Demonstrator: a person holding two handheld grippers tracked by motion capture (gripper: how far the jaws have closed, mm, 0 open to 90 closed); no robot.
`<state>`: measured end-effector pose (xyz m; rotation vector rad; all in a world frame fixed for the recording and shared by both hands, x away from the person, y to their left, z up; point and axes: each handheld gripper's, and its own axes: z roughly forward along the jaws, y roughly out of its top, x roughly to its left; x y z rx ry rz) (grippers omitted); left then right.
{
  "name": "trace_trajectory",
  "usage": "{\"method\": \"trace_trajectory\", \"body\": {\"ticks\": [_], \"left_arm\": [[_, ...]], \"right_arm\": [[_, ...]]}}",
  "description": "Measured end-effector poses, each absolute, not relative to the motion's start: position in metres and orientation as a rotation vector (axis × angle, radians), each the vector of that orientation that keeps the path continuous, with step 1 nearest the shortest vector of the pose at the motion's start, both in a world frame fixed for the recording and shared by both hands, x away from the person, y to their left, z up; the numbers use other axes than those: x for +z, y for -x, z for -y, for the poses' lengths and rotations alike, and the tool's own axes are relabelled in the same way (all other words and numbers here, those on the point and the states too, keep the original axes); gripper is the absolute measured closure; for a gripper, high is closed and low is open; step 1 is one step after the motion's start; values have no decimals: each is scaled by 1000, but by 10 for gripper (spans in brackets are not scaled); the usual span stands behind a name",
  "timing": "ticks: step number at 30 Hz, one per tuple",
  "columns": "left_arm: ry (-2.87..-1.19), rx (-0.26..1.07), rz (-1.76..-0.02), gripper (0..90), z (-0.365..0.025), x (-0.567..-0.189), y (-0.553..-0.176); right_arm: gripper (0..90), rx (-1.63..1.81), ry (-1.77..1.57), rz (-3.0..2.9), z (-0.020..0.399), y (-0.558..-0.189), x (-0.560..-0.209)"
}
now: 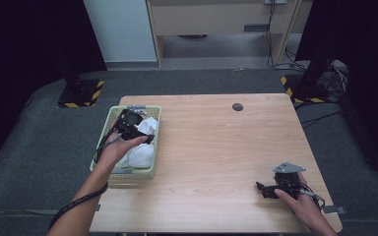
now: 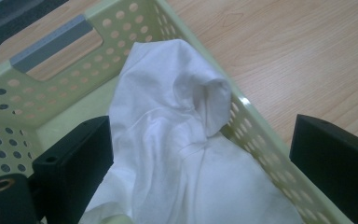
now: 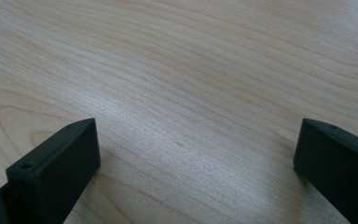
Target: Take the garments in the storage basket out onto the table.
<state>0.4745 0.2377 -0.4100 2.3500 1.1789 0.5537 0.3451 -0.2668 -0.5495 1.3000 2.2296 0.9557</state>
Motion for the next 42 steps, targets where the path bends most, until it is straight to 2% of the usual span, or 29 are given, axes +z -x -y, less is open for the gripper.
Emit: {"method": "trace_trajectory", "body": {"ticks": [14, 27, 33, 42], "left_arm": [[-2333, 525, -1246, 45, -255, -442, -506], [-2290, 263, -1266, 40, -269, -481, -511], [-2269, 231, -1245, 20, -272, -493, -511], [-2324, 259, -1227, 1, -268, -505, -515]], "right_arm": [[4, 957, -1302, -2231, 266, -346, -549], [4, 956, -1301, -2230, 266, -346, -549], [4, 956, -1301, -2230, 266, -346, -549], [4, 955, -1301, -2230, 266, -346, -549]]}}
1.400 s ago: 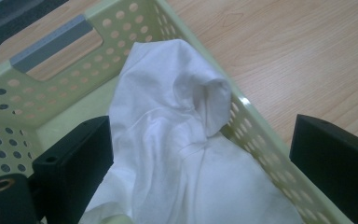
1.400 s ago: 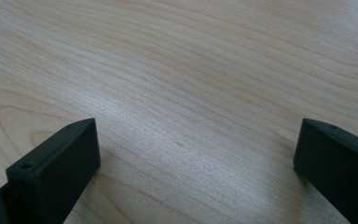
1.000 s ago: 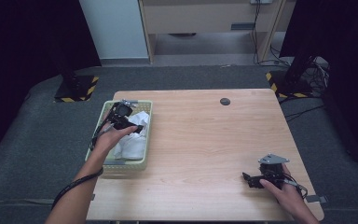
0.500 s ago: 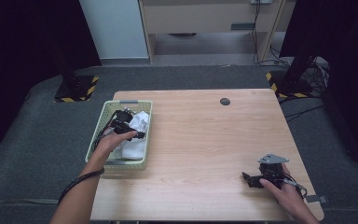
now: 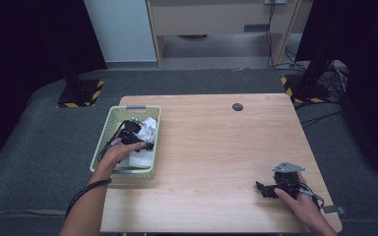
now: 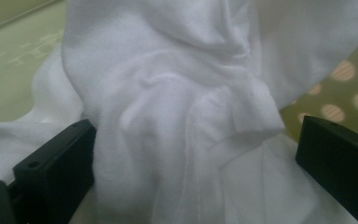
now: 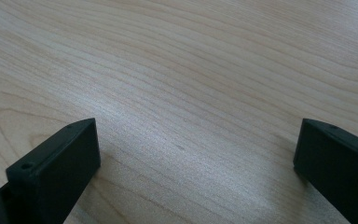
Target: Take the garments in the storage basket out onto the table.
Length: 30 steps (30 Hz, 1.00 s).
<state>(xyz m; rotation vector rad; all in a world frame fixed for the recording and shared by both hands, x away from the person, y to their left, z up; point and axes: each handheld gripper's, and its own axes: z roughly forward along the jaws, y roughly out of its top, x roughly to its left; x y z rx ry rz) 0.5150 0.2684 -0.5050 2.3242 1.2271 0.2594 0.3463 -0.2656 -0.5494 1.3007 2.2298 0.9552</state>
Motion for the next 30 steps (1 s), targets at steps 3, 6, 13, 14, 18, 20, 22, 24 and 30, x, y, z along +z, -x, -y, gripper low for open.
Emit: {"method": "trace_trajectory", "body": {"ticks": [3, 6, 13, 14, 18, 20, 22, 24, 30], "left_arm": [[-2354, 302, -1206, 0, -265, -509, -515], [-2393, 348, -1177, 0, -260, -513, -514], [-2431, 396, -1208, 0, -253, -516, -512], [-2444, 388, -1220, 2, -252, -514, -512], [-2463, 407, -1233, 114, -253, -509, -509], [-2454, 421, -1235, 210, -257, -507, -507], [-2442, 440, -1245, 345, -260, -505, -504], [-2447, 465, -1249, 446, -261, -504, -502], [-2481, 523, -1244, 630, -258, -500, -500]], "right_arm": [[4, 955, -1301, -2230, 266, -346, -549], [4, 955, -1301, -2230, 266, -346, -549], [4, 953, -1303, -2227, 265, -346, -549], [4, 953, -1303, -2227, 265, -346, -549], [4, 953, -1303, -2227, 265, -346, -549], [4, 953, -1303, -2227, 265, -346, -549], [4, 953, -1303, -2227, 265, -346, -549], [4, 953, -1303, -2227, 265, -346, -549], [4, 953, -1306, -2224, 265, -346, -549]]}}
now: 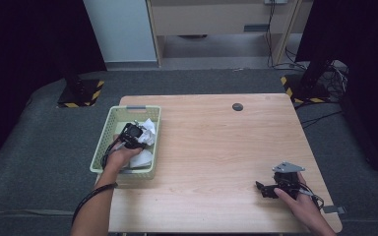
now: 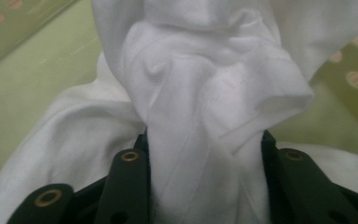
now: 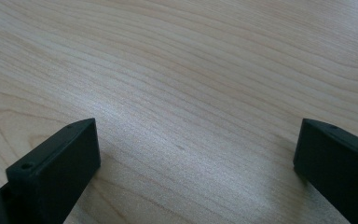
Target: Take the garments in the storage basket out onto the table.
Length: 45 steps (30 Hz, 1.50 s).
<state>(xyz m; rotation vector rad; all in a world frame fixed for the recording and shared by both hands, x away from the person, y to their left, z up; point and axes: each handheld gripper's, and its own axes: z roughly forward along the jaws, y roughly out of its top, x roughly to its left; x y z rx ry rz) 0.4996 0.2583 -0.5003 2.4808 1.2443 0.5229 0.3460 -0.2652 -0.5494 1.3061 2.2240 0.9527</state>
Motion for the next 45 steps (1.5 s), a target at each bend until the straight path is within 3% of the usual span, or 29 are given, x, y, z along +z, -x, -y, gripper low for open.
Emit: {"method": "trace_trajectory", "body": {"ticks": [5, 22, 45], "left_arm": [[-2440, 549, -1257, 692, -260, -486, -495], [-2256, 671, -1182, 698, -263, -431, -474], [-2223, 712, -1145, 699, -259, -402, -463]], "right_arm": [[4, 953, -1307, -2224, 265, -346, -549], [4, 949, -1314, -2219, 265, -345, -549], [4, 950, -1313, -2221, 265, -344, -549]]}}
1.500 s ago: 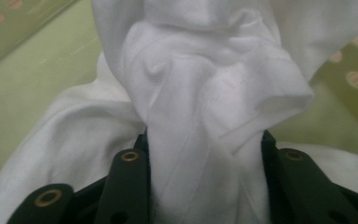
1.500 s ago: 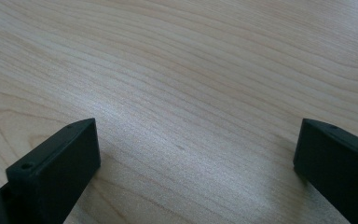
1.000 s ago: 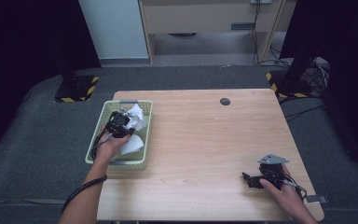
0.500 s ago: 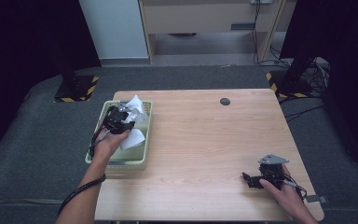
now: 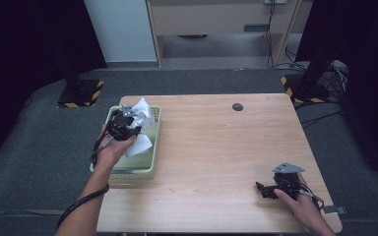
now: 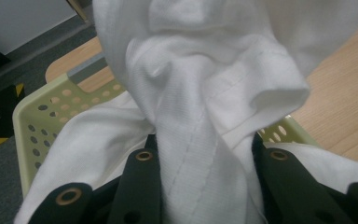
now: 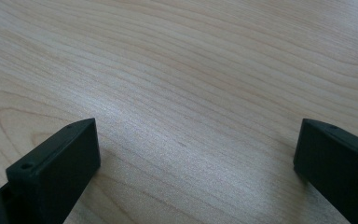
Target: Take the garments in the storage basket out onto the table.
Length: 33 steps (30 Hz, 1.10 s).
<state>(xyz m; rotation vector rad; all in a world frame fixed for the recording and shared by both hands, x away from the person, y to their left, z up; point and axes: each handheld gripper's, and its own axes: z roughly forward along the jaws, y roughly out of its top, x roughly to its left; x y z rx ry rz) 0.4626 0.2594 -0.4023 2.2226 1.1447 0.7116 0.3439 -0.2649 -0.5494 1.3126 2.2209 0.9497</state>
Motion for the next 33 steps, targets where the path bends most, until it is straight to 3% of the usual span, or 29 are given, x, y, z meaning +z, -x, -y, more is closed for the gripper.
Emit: {"method": "trace_trajectory", "body": {"ticks": [33], "left_arm": [[-2243, 736, -1031, 698, -233, -375, -448]], "right_arm": [[4, 950, -1309, -2221, 265, -344, -549]]}}
